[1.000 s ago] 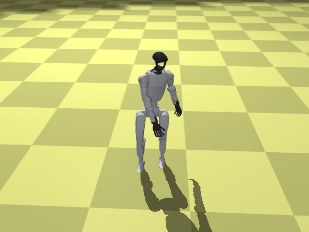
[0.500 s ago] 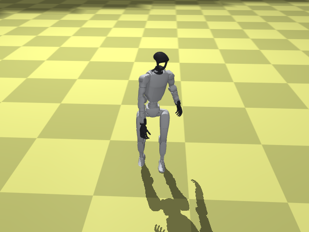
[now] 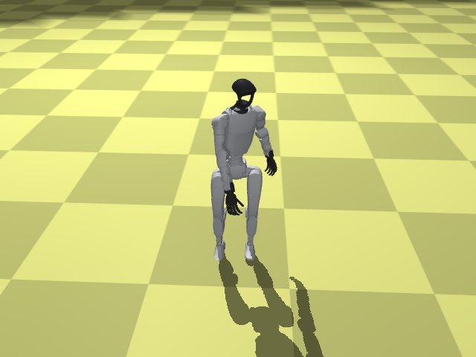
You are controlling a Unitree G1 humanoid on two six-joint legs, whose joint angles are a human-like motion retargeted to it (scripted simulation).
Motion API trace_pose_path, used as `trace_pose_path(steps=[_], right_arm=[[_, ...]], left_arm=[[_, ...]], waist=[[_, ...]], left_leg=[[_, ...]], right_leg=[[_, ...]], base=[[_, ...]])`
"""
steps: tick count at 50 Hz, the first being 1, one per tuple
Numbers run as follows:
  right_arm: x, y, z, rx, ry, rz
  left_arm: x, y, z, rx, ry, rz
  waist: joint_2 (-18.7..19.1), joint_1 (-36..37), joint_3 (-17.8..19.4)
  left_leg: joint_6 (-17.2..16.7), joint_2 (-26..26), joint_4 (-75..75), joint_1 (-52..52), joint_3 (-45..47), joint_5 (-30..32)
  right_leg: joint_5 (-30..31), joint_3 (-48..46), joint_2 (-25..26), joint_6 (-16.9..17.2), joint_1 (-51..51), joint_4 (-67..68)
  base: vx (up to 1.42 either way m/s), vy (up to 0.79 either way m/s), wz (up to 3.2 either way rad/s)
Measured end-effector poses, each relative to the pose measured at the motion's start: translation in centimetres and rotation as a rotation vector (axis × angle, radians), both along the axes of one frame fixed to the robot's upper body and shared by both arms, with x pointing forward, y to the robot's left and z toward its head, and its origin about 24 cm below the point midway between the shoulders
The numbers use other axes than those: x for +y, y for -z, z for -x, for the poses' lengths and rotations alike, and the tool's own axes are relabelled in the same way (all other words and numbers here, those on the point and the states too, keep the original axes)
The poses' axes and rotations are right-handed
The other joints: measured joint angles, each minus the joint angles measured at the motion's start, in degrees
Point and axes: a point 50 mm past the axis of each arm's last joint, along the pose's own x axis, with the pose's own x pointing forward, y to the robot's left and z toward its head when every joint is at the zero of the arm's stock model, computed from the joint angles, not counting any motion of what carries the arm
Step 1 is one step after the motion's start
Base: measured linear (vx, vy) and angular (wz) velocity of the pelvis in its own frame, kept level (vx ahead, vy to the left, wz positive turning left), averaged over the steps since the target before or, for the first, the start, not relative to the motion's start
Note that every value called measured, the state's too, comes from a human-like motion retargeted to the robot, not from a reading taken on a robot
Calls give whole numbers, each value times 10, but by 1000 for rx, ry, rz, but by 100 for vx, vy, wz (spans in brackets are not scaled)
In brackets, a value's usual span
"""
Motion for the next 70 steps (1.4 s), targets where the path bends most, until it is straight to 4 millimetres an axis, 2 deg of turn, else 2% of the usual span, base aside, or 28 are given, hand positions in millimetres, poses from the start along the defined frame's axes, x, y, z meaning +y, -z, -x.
trace_pose_path(steps=[5, 8, 10, 13, 15, 16, 18, 20, 23, 25, 28, 31, 33, 36, 37, 40, 41, 44, 48, 50, 52, 55, 58, 60, 64, 67, 70], right_arm=[[21, -11, -16, -65, -62, -23], [32, -16, -23, -92, -86, -26], [40, -18, -26, -102, -100, -37], [49, -18, -26, -105, -114, -59], [53, -16, -24, -102, -121, -63], [54, -15, -23, -99, -125, -60], [56, -13, -21, -93, -137, -49], [58, -10, -18, -85, -153, -33], [60, -9, -17, -69, -180, -8], [60, -9, -17, -67, -186, 3], [60, -9, -18, -53, -183, 20], [60, -7, -15, -33, -187, 26], [62, -6, -14, -30, -195, 20], [69, -6, -14, -40, -213, -5], [71, -7, -15, -47, -218, -15], [76, -11, -19, -67, -222, -34], [77, -12, -20, -72, -220, -33], [77, -15, -24, -90, -213, -33], [79, -18, -26, -107, -211, -48], [79, -17, -25, -113, -210, -53], [79, -17, -25, -117, -208, -49], [80, -17, -25, -120, -205, -35], [80, -16, -24, -101, -213, -20], [81, -14, -22, -81, -221, -18], [78, -9, -18, -39, -235, -12], [73, -6, -15, -14, -235, 3], [70, -7, -16, -17, -229, 13]], left_arm=[[12, -6, -2, -13, 11, -39], [15, -7, -1, -17, -13, -55], [16, -8, 0, -12, -15, -57], [15, -7, 2, 9, 8, -55], [15, -7, 3, 23, 24, -58], [15, -7, 3, 28, 28, -61], [14, -6, 3, 35, 32, -64], [11, -5, 6, 42, 33, -61], [6, -2, 11, 57, 37, -48], [3, -1, 15, 73, 45, -40], [-3, 2, 21, 109, 58, -20], [-8, 3, 31, 143, 68, 2], [-9, 3, 38, 160, 69, 7], [-5, 1, 43, 171, 64, -4], [-3, 0, 43, 172, 62, -11], [4, -3, 41, 172, 61, -32], [5, -3, 40, 171, 65, -36], [8, -4, 32, 157, 92, -45], [10, -4, 16, 119, 131, -58], [11, -5, 8, 90, 116, -69], [11, -4, 1, 55, 71, -82], [9, -3, -4, 17, -8, -92], [5, -1, -5, 5, -47, -85], [2, 1, -3, 18, -32, -68], [-2, 2, 5, 57, 13, -32], [-6, 4, 16, 88, 23, -12], [-5, 3, 27, 116, 15, -16]], waist=[[-12, 19, -6], [-17, 3, 1], [-8, -14, 6], [21, -38, 8], [37, -48, 6], [41, -52, 4], [46, -61, 2], [45, -72, 0], [38, -90, 1], [38, -92, 2], [34, -78, 10], [22, -56, 19], [14, -41, 19], [7, -21, 13], [6, -14, 10], [8, 0, 5], [7, -2, 5], [9, -15, 9], [42, -43, 10], [57, -57, 5], [64, -70, 0], [64, -92, -6], [57, -113, 0], [50, -112, -5], [41, -87, -20], [27, -64, -16], [11, -43, -11]], left_leg=[[-32, 28, -76, -23, -28, 86], [-25, 28, -61, -11, -39, 68], [-23, 37, -61, 8, -45, 59], [-34, 64, -69, 42, -55, 56], [-46, 79, -73, 59, -54, 54], [-51, 82, -73, 64, -51, 52], [-62, 82, -72, 73, -46, 47], [-70, 72, -67, 80, -43, 39], [-71, 49, -50, 88, -44, 19], [-64, 41, -34, 91, -41, 8], [-24, 25, 27, 79, -22, 13], [7, -4, 103, 40, -21, 7], [6, -12, 113, 13, -13, -7], [-7, 2, 47, -9, 27, -14], [-13, 8, 14, -13, 33, -1], [-25, 21, -56, -17, 7, 88], [-22, 22, -52, -17, -1, 91], [-19, 28, -40, -4, -10, 72], [-40, 60, -59, 39, -26, 65], [-52, 75, -72, 56, -32, 65], [-60, 81, -79, 65, -34, 61], [-67, 76, -80, 74, -36, 48], [-62, 55, -72, 91, -41, 28], [-56, 45, -68, 98, -37, 18], [-30, 33, -29, 91, -28, 10], [6, 5, 31, 59, -31, 10], [16, -10, 58, 15, -12, -9]], right_leg=[[-32, -2, 28, 6, 21, 3], [-52, -9, 30, 2, 31, 25], [-63, -11, 39, -21, 37, 46], [-101, -25, 59, -81, 25, 108], [-123, -48, 60, -104, -2, 155], [-130, -59, 56, -105, -16, 166], [-134, -73, 48, -95, -39, 164], [-108, -72, 41, -76, -50, 119], [-3, -42, 34, -51, -49, 28], [16, -26, 31, -51, -44, 16], [-8, -11, 19, -54, -31, 34], [-9, 8, 2, -38, -15, 33], [-8, 19, -4, -21, -6, 28], [-12, 29, 2, 2, 4, 22], [-15, 32, 8, 6, 7, 20], [-31, 36, 28, 6, 19, 20], [-36, 35, 30, 5, 22, 22], [-42, 32, 37, -17, 31, 39], [-68, 26, 65, -111, 13, 125], [-93, 14, 72, -131, -20, 182], [-104, -8, 65, -120, -46, 195], [-102, -34, 51, -85, -57, 130], [-21, -34, 37, -57, -36, 23], [28, -21, 31, -49, -29, -9], [8, -3, 25, -38, -22, 2], [4, 9, 6, -18, -11, 5], [-3, 15, -9, 3, -2, 5]], base=[[32, -2, -8], [31, 5, 23], [30, 4, 31], [29, 2, 21], [29, 0, -1], [30, -1, -10], [31, -2, -10], [32, -3, 1], [32, -5, 6], [31, -8, -20], [31, -8, -45], [31, -6, -53], [32, -2, -48], [32, 0, -40], [32, -1, -42], [30, 1, -29], [28, 4, -2], [26, 3, 22], [25, 2, 32], [24, -1, 23], [25, -3, 16], [28, -4, 14], [31, -7, 16], [34, -8, -21], [35, -7, -42], [32, -4, -27], [31, -3, -12]])
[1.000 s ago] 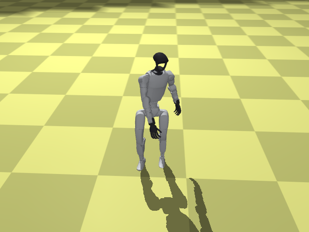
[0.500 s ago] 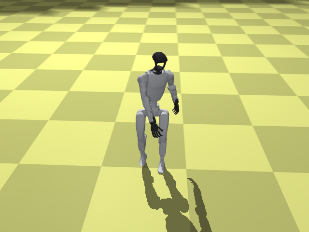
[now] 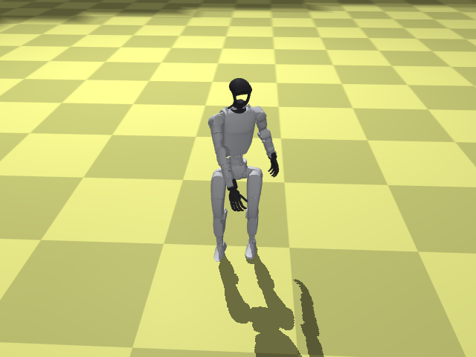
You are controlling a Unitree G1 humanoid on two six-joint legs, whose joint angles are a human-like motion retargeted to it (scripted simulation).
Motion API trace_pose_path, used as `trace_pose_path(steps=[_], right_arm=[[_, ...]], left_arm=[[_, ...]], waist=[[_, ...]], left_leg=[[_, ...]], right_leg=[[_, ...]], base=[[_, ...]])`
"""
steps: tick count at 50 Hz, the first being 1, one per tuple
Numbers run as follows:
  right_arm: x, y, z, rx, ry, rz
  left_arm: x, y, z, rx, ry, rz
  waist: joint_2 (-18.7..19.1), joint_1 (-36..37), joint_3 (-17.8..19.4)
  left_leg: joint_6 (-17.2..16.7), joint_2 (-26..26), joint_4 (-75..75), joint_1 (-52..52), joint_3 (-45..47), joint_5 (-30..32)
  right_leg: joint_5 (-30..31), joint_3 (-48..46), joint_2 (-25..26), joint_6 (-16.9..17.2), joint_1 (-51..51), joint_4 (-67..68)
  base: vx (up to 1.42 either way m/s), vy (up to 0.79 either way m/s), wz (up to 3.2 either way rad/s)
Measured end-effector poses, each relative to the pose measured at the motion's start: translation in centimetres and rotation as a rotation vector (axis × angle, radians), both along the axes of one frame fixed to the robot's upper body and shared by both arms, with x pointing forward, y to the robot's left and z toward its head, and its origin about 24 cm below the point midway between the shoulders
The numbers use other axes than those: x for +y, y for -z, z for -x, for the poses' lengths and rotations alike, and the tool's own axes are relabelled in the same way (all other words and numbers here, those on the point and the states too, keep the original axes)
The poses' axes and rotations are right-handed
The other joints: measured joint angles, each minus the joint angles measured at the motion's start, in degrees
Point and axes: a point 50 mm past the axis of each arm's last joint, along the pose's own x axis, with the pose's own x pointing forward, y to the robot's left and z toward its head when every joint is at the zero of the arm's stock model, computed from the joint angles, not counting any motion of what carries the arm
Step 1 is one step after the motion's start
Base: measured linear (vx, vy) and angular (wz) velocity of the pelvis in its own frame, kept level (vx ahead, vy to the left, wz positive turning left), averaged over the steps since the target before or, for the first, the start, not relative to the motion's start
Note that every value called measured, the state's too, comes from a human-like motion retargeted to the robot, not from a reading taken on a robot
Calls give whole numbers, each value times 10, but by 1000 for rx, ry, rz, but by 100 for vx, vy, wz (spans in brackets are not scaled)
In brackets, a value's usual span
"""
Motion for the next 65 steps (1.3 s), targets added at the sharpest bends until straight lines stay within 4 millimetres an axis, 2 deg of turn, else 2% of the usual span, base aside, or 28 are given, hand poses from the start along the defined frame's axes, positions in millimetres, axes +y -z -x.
trace_pose_path(steps=[3, 7, 9, 11, 15, 16, 20, 25, 28, 33, 35, 38, 42, 45, 49, 51, 55, 57, 58, 60, 61, 65], right_arm=[[4, -4, -4, -27, -3, -10], [9, -7, -7, -51, 4, -26], [11, -8, -8, -59, 11, -32], [15, -10, -9, -69, 12, -44], [26, -13, -11, -85, -7, -74], [28, -13, -11, -89, -15, -77], [37, -16, -13, -106, -51, -70], [44, -19, -14, -104, -102, -38], [43, -21, -17, -107, -100, -26], [37, -20, -18, -81, -78, -11], [38, -20, -18, -83, -76, -15], [44, -24, -20, -104, -90, -35], [53, -29, -24, -136, -103, -65], [53, -31, -25, -145, -87, -69], [55, -29, -23, -149, -71, -83], [57, -28, -21, -150, -72, -93], [60, -26, -18, -143, -84, -97], [62, -26, -17, -141, -98, -90], [63, -27, -18, -141, -104, -85], [61, -26, -18, -134, -107, -69], [59, -27, -20, -134, -102, -64], [49, -27, -23, -124, -72, -40]], left_arm=[[8, -4, 5, 9, -18, -30], [19, -10, 12, 15, -56, -72], [21, -11, 13, 14, -77, -85], [24, -12, 11, 6, -90, -93], [24, -12, 6, -7, -86, -92], [24, -11, 5, -10, -85, -90], [18, -8, -1, -24, -85, -79], [10, -4, 0, -30, -82, -51], [8, -3, -3, -30, -79, -45], [3, -1, 0, -10, -68, -20], [3, -2, 5, 3, -66, -21], [8, -4, 11, 14, -71, -40], [16, -9, 15, 18, -70, -62], [17, -9, 13, 10, -69, -65], [19, -10, 6, -4, -33, -65], [22, -10, 2, -10, -26, -74], [23, -11, -2, -25, -42, -94], [22, -10, -2, -30, -53, -92], [22, -10, -3, -33, -58, -90], [21, -10, -1, -35, -64, -85], [20, -9, -2, -34, -64, -84], [17, -7, -3, -22, -56, -71]], waist=[[-10, 24, -2], [-16, 48, -2], [-21, 49, 1], [-21, 44, 4], [-3, 26, 4], [0, 21, 2], [2, 3, -4], [-6, -19, -6], [-2, -12, -6], [-17, 19, 7], [-25, 32, 9], [-29, 49, 8], [-26, 62, 4], [-22, 53, 13], [6, 25, 13], [18, 13, 9], [29, -14, 2], [24, -30, 2], [20, -38, 3], [14, -46, 6], [13, -43, 7], [6, -16, 16]], left_leg=[[-19, 26, -50, -31, 41, -4], [-39, 34, -123, -35, 2, 106], [-37, 34, -112, -29, -15, 104], [-35, 41, -103, -17, -24, 86], [-40, 69, -111, 22, -47, 76], [-43, 74, -115, 30, -50, 75], [-58, 77, -125, 52, -56, 63], [-62, 51, -112, 70, -64, 38], [-50, 45, -86, 70, -58, 30], [17, 0, 25, 13, -35, 31], [20, -11, 41, -17, -24, 13], [-3, 6, -26, -38, 9, 4], [-35, 32, -114, -40, -10, 93], [-34, 35, -93, -29, -27, 81], [-45, 63, -91, 8, -48, 64], [-52, 77, -99, 26, -55, 62], [-67, 87, -111, 52, -59, 54], [-71, 77, -113, 60, -62, 50], [-70, 70, -113, 64, -64, 46], [-64, 55, -111, 75, -67, 37], [-58, 51, -107, 77, -65, 33], [-16, 29, -51, 67, -43, 37]], right_leg=[[-8, 0, 17, 3, 4, -1], [-32, -6, 29, 2, 23, 11], [-41, -13, 32, -6, 35, 19], [-41, -23, 40, -28, 44, 34], [-70, -36, 67, -97, 29, 107], [-82, -45, 67, -100, 14, 126], [-98, -86, 48, -79, -30, 119], [20, -47, 31, -47, -34, 6], [-1, -42, 27, -44, -28, 25], [-10, -32, -7, -28, -8, 25], [-12, -28, -16, -16, -3, 22], [-20, -27, -9, -2, 8, 17], [-39, -33, 17, -9, 28, 18], [-46, -43, 22, -23, 48, 28], [-62, -60, 45, -97, 37, 116], [-95, -65, 51, -114, 0, 186], [-116, -83, 50, -91, -45, 188], [-94, -74, 47, -69, -49, 111], [-64, -61, 46, -60, -47, 66], [4, -30, 41, -50, -43, 9], [15, -20, 40, -52, -40, 5], [2, -5, 26, -48, -26, 17]], base=[[32, -8, -17], [36, 6, 0], [35, 5, 32], [33, 2, 45], [32, 0, 46], [31, -2, 32], [31, -4, 20], [33, -6, 18], [32, -7, -6], [31, -5, -8], [32, -1, -12], [34, 0, -18], [36, 1, -14], [33, 4, 28], [33, 4, 41], [32, -1, 25], [33, -4, 21], [33, -6, 25], [32, -7, 26], [32, -8, 13], [31, -9, -10], [31, -8, -30]])
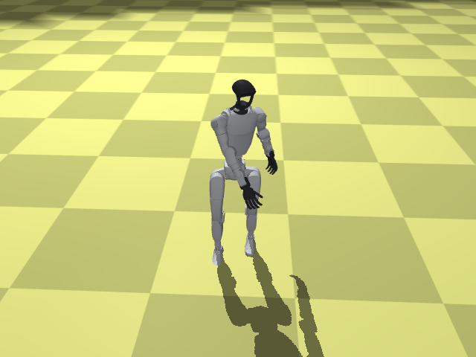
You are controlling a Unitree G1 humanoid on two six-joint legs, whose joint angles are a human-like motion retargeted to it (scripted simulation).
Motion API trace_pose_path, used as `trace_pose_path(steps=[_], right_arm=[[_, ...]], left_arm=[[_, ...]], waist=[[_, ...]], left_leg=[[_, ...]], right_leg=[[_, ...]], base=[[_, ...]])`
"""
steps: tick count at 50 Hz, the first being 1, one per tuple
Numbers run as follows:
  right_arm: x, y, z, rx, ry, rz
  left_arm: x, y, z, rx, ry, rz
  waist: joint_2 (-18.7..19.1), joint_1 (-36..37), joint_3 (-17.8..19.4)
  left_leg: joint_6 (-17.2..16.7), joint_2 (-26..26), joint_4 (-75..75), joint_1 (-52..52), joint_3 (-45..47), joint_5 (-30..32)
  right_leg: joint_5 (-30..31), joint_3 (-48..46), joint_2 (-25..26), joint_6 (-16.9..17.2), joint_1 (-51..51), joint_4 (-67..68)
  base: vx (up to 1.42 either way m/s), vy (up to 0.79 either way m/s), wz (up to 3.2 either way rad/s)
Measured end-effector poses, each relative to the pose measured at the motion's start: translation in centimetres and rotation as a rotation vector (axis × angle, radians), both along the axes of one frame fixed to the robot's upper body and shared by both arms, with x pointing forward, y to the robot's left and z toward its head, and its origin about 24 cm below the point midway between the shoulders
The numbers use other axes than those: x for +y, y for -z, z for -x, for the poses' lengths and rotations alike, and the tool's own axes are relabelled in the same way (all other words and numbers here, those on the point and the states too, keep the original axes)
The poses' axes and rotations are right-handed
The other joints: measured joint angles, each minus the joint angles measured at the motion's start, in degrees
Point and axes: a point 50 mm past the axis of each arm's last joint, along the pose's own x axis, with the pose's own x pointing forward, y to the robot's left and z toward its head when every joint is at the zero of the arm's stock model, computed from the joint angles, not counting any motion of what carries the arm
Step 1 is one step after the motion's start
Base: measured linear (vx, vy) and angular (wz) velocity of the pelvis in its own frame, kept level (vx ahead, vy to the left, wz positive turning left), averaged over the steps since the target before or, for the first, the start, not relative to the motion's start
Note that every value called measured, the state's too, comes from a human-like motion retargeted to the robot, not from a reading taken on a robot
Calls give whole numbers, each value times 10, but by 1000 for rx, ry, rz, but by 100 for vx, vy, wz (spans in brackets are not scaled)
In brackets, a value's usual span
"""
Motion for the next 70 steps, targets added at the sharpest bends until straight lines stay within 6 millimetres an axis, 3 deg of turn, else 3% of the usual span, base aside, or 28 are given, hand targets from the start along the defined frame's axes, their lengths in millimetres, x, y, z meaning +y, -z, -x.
trace_pose_path(steps=[3, 7, 11, 13, 15, 20, 22, 25, 27, 32, 40, 43, 46, 48, 50, 53, 55, 58, 62, 66, 70], right_arm=[[-6, 2, 1, 15, 12, 4], [-8, 2, 1, 7, 4, -8], [-8, 0, -1, -4, 9, -21], [-11, 0, -1, -9, 25, -22], [-14, -1, -2, -16, 42, -25], [-17, 1, -1, -22, 57, -38], [-17, 3, 1, -15, 56, -39], [-17, 7, 5, -8, 46, -30], [-17, 9, 7, -3, 35, -22], [-21, 11, 8, 16, 32, 13], [-30, 10, 5, 41, 75, 41], [-25, 7, 3, 34, 63, 12], [-20, 4, 1, 17, 57, -16], [-19, 1, -2, 1, 65, -27], [-19, -3, -6, -15, 80, -37], [-19, -7, -9, -28, 97, -58], [-19, -6, -8, -28, 97, -67], [-18, 0, -2, -19, 87, -61], [-19, 4, 2, -13, 76, -46], [-31, 9, 5, 12, 119, -42], [-51, 16, 11, 49, 215, -59]], left_arm=[[-4, 1, 6, 19, 16, 21], [-2, -1, 15, 37, 26, 25], [5, -4, 18, 42, 17, 3], [7, -5, 17, 37, 12, -8], [9, -6, 11, 25, 17, -14], [10, -5, -5, -2, 78, -13], [10, -5, -10, -13, 90, -26], [8, -5, -12, -26, 88, -34], [7, -4, -10, -25, 78, -33], [6, -3, -3, -12, 53, -35], [-5, 1, 11, 33, 29, 6], [-5, 1, 18, 50, 19, 19], [-6, 0, 27, 64, 4, 22], [-8, 0, 30, 67, -12, 24], [-10, 1, 31, 69, -16, 32], [-13, 3, 27, 72, 5, 47], [-14, 4, 25, 73, 23, 50], [-13, 4, 22, 56, 20, 33], [-13, 4, 14, 11, -16, 11], [-13, 5, 5, -33, -10, 4], [-17, 7, -1, -48, 2, 24]], waist=[[-15, 21, 4], [-30, 41, -4], [-34, 65, -13], [-38, 70, -13], [-40, 68, -9], [1, 44, 1], [15, 34, 4], [29, 16, 3], [31, -1, 1], [23, -23, 5], [-1, 30, 6], [-13, 45, -1], [-15, 59, -11], [-13, 63, -9], [-8, 59, -3], [21, 39, 7], [37, 25, 8], [50, 3, 0], [53, -33, -3], [42, -55, 9], [41, -31, 6]], left_leg=[[21, -22, 55, -44, 25, -18], [-1, -9, 9, -94, 89, -41], [-22, 7, -68, -116, 74, 63], [-17, 7, -61, -121, 53, 76], [-9, 8, -43, -118, 42, 53], [-8, 40, -46, -69, 3, 37], [-17, 49, -54, -49, -10, 34], [-35, 55, -62, -28, -27, 31], [-45, 50, -64, -19, -38, 25], [-42, 19, -55, -2, -63, -2], [33, -12, 51, -65, 11, -35], [22, 2, 13, -87, 59, -46], [-5, 18, -41, -97, 64, 11], [-17, 21, -51, -92, 44, 40], [-22, 22, -43, -82, 29, 30], [-30, 38, -44, -47, 4, 19], [-37, 49, -53, -26, -15, 21], [-51, 55, -62, -8, -42, 22], [-63, 43, -63, 2, -85, 18], [-45, 8, -57, 16, -138, 2], [-17, -2, -32, 5, -128, -5]], right_leg=[[0, 6, -19, 23, 10, -1], [-6, 0, -19, 49, 20, -6], [-27, -5, 0, 50, 35, -2], [-38, -10, 2, 48, 41, 4], [-46, -20, 5, 37, 46, 17], [-63, -24, 32, -72, 12, 174], [-89, -7, 41, -78, -24, 239], [-108, -10, 32, -60, -49, 231], [-97, -15, 19, -50, -44, 152], [20, 6, -10, -4, -9, -7], [4, -2, -41, 36, 15, -6], [-1, -14, -42, 50, 23, -10], [-19, -24, -32, 51, 33, -4], [-33, -32, -28, 43, 44, 4], [-41, -48, -27, 19, 56, 17], [-68, -53, -10, -65, 49, 105], [-104, -32, 6, -95, 13, 194], [-117, -17, 16, -87, -36, 242], [-82, 30, 18, -60, -41, 116], [36, 115, -2, -15, -18, -11], [23, 75, -16, 3, 1, -14]], base=[[32, -5, -14], [32, -2, 3], [32, 1, -5], [29, 3, 22], [27, 4, 46], [27, 3, 62], [28, -1, 60], [29, -2, 56], [30, -4, 64], [30, -9, 53], [28, -6, 6], [30, 2, 24], [30, 7, 18], [27, 11, 27], [26, 11, 51], [26, 10, 78], [27, 5, 86], [29, 2, 80], [28, -2, 102], [27, -9, 120], [24, -11, 71]])
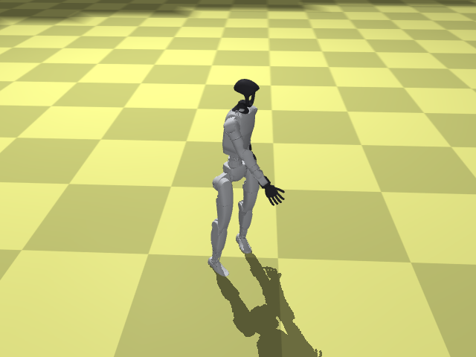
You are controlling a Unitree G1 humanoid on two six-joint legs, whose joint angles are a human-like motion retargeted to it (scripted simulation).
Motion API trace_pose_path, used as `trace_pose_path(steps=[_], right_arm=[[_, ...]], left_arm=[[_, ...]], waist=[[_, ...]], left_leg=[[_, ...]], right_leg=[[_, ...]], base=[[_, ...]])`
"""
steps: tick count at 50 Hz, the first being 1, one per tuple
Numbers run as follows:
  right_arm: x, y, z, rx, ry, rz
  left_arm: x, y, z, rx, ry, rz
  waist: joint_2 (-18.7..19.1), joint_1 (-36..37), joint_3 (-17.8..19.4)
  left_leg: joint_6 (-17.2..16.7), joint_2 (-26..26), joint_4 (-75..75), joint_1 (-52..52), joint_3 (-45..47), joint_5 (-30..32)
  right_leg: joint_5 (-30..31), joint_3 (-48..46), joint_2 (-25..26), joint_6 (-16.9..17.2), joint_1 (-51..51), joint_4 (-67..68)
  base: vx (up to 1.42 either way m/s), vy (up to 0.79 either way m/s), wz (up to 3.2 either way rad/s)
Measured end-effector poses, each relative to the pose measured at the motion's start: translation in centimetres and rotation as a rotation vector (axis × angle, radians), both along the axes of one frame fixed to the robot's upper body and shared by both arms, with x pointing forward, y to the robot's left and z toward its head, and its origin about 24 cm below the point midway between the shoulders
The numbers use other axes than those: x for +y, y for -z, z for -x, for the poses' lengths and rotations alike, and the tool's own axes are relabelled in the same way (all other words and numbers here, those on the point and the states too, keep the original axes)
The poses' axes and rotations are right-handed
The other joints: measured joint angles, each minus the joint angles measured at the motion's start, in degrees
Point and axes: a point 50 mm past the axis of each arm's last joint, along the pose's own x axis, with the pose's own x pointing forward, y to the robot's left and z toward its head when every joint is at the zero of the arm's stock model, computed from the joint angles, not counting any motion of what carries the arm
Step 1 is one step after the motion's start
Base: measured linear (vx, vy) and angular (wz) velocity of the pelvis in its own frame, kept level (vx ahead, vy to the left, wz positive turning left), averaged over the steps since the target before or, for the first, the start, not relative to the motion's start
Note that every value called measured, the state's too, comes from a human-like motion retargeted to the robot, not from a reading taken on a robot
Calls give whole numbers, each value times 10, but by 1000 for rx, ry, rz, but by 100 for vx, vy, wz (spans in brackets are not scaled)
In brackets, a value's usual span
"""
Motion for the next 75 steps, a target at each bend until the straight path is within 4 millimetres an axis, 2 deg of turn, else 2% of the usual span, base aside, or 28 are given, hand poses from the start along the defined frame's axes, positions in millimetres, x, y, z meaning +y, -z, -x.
trace_pose_path(steps=[5, 8, 10, 13, 15, 17, 18, 20, 22, 25, 28, 32, 34, 37, 40, 43, 45, 47, 48, 50, 52, 55, 60, 64, 68, 70, 73, 75], right_arm=[[-16, 4, 3, 53, 45, 0], [-18, 4, 3, 57, 35, -3], [-20, 2, 2, 51, 34, 0], [-26, -5, -6, 20, 58, 8], [-29, -11, -11, -8, 80, 6], [-31, -17, -16, -37, 93, -4], [-31, -19, -18, -51, 94, -8], [-31, -22, -21, -78, 91, -10], [-29, -24, -22, -95, 78, -5], [-27, -24, -22, -96, 46, 14], [-30, -18, -17, -68, 17, 44], [-39, -13, -11, -29, 27, 89], [-42, -9, -7, -3, 33, 114], [-39, -4, -3, 26, 22, 135], [-28, 0, 0, 39, -18, 120], [-11, 1, 1, 32, -72, 90], [0, 0, 0, 14, -107, 81], [7, -3, -2, -4, -132, 75], [9, -4, -4, -12, -141, 76], [14, -7, -6, -27, -155, 76], [18, -8, -7, -40, -170, 75], [24, -7, -5, -54, -197, 78], [42, -7, -2, -56, -295, 100], [53, -2, 4, -39, -385, 146], [52, 0, 6, -23, -415, 179], [48, 1, 6, -7, -416, 196], [42, 1, 5, 3, -407, 218], [40, -1, 2, -3, -400, 223]], left_arm=[[-1, 1, 0, 24, -17, 31], [1, 0, 5, 44, -23, 29], [2, -1, 9, 54, -39, 25], [0, 0, 11, 59, -72, 24], [-3, 2, 11, 56, -86, 30], [-7, 3, 11, 53, -83, 40], [-9, 4, 11, 51, -79, 43], [-13, 6, 10, 44, -72, 43], [-16, 7, 9, 34, -72, 43], [-20, 8, 6, 15, -71, 49], [-22, 9, 2, -13, -65, 57], [-19, 9, -11, -31, -37, 49], [-18, 9, -14, -30, -35, 41], [-16, 8, -14, -15, -40, 33], [-12, 6, -9, 15, -39, 31], [-4, 3, -1, 40, -42, 23], [-1, 1, 5, 51, -49, 26], [1, 0, 6, 43, -68, 14], [1, 0, 6, 41, -72, 14], [0, 0, 6, 38, -71, 13], [-1, 1, 4, 29, -61, 8], [-4, 3, -2, 6, -55, -1], [-15, 7, -2, -10, -84, 36], [-27, 11, 10, -4, -105, 68], [-32, 12, 7, 4, -83, 81], [-33, 13, 4, 3, -60, 88], [-32, 13, 0, 5, -37, 94], [-30, 12, 0, 9, -34, 90]], waist=[[-33, 25, -1], [-48, 27, -7], [-48, 28, -8], [-41, 24, -1], [-26, 19, 7], [-6, 14, 12], [1, 10, 12], [8, 0, 11], [11, -14, 10], [13, -41, 13], [8, -56, 17], [9, -29, 18], [4, -12, 16], [-11, 4, 8], [-33, 12, -4], [-50, 28, -16], [-53, 40, -21], [-56, 51, -17], [-53, 53, -14], [-41, 51, -6], [-31, 41, 0], [-24, 24, 4], [-15, -5, 1], [-18, -16, -12], [-17, 12, -22], [-22, 30, -24], [-40, 53, -23], [-54, 63, -23]], left_leg=[[24, 13, 56, -68, 242, -39], [2, 27, 21, -92, 350, -28], [-15, 34, -10, -98, 372, 10], [-21, 38, -32, -88, 318, 34], [-26, 47, -38, -70, 277, 31], [-34, 61, -45, -50, 244, 34], [-37, 66, -49, -43, 228, 36], [-43, 67, -55, -33, 195, 39], [-49, 63, -57, -28, 158, 40], [-53, 45, -54, -19, 97, 38], [-43, 17, -50, -7, 36, 32], [-2, 0, -26, -11, -12, 18], [18, -4, 1, -31, 23, 7], [29, 5, 27, -68, 160, -15], [20, 16, 13, -91, 310, -23], [-3, 24, -23, -100, 389, 13], [-10, 25, -40, -99, 374, 38], [-15, 27, -41, -94, 340, 33], [-15, 29, -39, -89, 324, 27], [-18, 35, -38, -74, 290, 21], [-24, 37, -42, -60, 251, 22], [-38, 33, -50, -44, 191, 26], [-50, 27, -67, -23, 115, 30], [-36, 9, -74, -2, 64, 25], [-10, -1, -58, 8, 28, 10], [10, -12, -31, -4, 43, 8], [33, -22, 11, -45, 128, -7], [36, -21, 17, -74, 190, -16]], right_leg=[[4, -65, -24, 32, 12, -21], [0, -125, -25, 42, 20, -24], [-10, -162, -18, 38, 32, -21], [-24, -216, -10, 11, 53, -7], [-28, -246, -5, -33, 60, 34], [-46, -231, 1, -79, 31, 133], [-60, -205, 5, -84, 5, 186], [-86, -144, 19, -65, -44, 254], [-89, -105, 26, -41, -61, 235], [-49, -44, 27, -26, -46, 111], [11, 31, 16, -9, -23, 15], [-13, -17, -6, -8, -1, 20], [-23, -51, -17, -3, 10, 20], [-27, -102, -32, 13, 20, 16], [-33, -161, -45, 30, 28, 16], [-47, -212, -44, 34, 38, 22], [-61, -239, -39, 26, 48, 30], [-68, -265, -37, 14, 59, 42], [-72, -275, -36, -3, 64, 56], [-85, -266, -29, -45, 60, 109], [-105, -208, -15, -57, 27, 183], [-112, -133, 8, -30, -21, 225], [-93, -92, 22, -44, -40, 88], [13, -4, 34, -26, -43, 7], [-14, -39, 17, -9, -15, 16], [-21, -61, 3, 3, 0, 14], [-27, -95, -23, 24, 13, 19], [-34, -121, -36, 36, 19, 22]], base=[[22, -8, 107], [20, -2, 152], [19, 1, 155], [19, 4, 157], [19, 6, 154], [20, 4, 151], [21, 1, 154], [22, -1, 160], [24, -2, 174], [25, -5, 197], [26, -9, 190], [23, -13, 130], [21, -13, 129], [21, -9, 158], [23, -4, 175], [25, 0, 146], [24, 3, 113], [22, 6, 116], [22, 6, 135], [22, 5, 160], [23, 2, 185], [25, -1, 185], [26, -2, 149], [31, -6, 117], [33, -8, 88], [31, -6, 103], [29, -4, 118], [27, -3, 128]])
